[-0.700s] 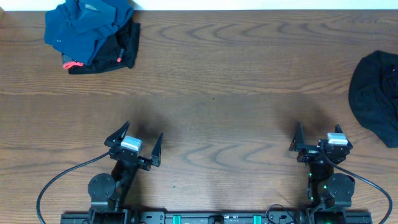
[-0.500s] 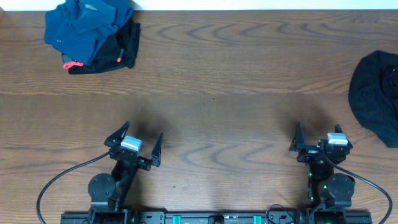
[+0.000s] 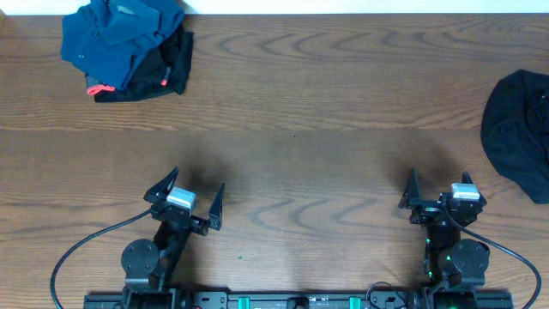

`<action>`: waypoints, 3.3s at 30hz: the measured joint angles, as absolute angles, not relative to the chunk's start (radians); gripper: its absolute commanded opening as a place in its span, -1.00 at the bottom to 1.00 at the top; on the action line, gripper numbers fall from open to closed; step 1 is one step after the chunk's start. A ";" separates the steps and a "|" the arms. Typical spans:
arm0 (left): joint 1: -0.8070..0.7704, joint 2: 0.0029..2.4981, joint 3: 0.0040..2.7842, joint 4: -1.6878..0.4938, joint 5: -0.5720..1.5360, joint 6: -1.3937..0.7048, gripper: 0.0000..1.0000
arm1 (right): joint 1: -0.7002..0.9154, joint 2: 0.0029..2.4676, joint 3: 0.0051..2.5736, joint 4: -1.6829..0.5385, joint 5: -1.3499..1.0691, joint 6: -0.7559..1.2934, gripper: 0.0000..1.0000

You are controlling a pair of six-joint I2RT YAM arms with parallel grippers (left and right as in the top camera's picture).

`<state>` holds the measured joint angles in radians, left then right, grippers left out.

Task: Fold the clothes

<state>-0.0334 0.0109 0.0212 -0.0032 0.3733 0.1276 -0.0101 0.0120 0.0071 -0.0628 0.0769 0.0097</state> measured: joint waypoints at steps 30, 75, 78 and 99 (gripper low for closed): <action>-0.034 0.011 0.021 -0.003 0.373 0.127 0.96 | -0.010 0.012 0.007 -0.063 0.077 0.009 0.99; -0.033 0.011 0.021 -0.003 0.373 0.128 0.96 | -0.010 0.012 0.007 -0.063 -0.007 0.092 0.98; -0.034 0.011 0.021 -0.003 0.373 0.128 0.96 | -0.010 0.012 0.007 -0.046 -0.051 0.168 0.98; -0.033 0.011 0.022 -0.004 0.366 0.128 0.96 | -0.010 0.277 0.425 -0.031 -0.011 0.088 0.99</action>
